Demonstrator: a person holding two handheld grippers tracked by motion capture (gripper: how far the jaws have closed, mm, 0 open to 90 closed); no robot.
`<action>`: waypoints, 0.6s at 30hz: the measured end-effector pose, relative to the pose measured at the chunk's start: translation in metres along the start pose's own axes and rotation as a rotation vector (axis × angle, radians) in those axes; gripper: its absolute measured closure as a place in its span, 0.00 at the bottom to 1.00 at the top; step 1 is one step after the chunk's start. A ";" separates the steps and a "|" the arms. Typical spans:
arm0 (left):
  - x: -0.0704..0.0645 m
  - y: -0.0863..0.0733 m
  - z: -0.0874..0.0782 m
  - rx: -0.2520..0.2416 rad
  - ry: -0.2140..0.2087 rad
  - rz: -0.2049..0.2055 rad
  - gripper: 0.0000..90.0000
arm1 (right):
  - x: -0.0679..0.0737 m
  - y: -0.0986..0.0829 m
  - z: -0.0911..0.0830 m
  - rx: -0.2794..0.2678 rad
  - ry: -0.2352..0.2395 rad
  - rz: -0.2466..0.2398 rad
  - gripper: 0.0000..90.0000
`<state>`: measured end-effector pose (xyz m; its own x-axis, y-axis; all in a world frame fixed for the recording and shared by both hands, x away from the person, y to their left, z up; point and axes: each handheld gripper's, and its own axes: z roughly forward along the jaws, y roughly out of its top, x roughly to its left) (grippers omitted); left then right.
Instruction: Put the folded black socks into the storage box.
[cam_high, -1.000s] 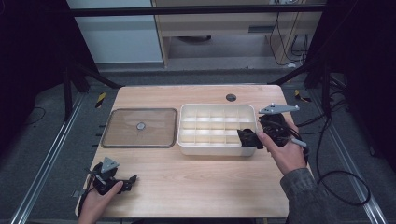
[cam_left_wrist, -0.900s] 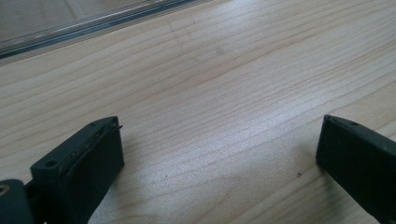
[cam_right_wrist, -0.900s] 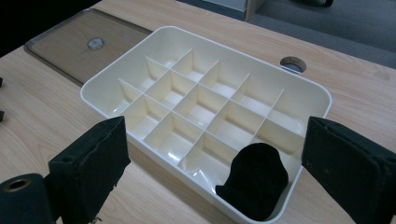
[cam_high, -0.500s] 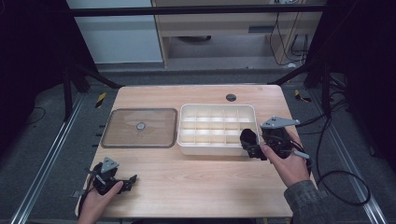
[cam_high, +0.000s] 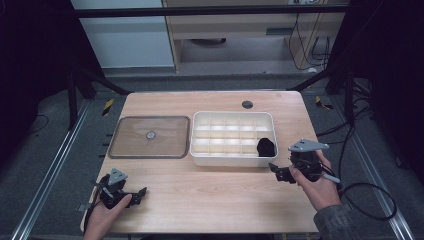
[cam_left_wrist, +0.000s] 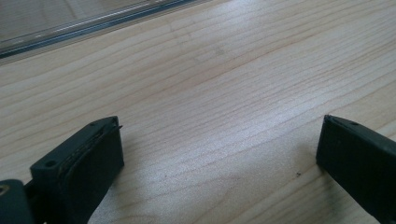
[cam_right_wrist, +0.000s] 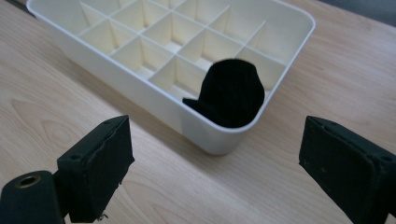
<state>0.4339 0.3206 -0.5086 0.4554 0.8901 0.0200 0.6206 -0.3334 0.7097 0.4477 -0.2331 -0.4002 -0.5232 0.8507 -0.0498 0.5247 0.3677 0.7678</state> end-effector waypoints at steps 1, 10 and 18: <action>0.000 0.000 0.000 0.000 0.000 0.000 0.00 | -0.001 -0.006 0.002 0.008 0.002 0.001 0.11; 0.000 0.000 0.000 -0.001 0.000 0.000 0.00 | -0.002 -0.029 0.015 0.038 0.012 -0.002 0.10; 0.000 0.000 0.000 0.000 0.001 0.000 0.00 | 0.000 -0.051 0.029 0.069 0.028 -0.001 0.10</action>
<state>0.4336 0.3203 -0.5085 0.4544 0.8906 0.0209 0.6208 -0.3333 0.7096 0.4404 -0.2414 -0.4578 -0.5421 0.8397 -0.0317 0.5685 0.3943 0.7221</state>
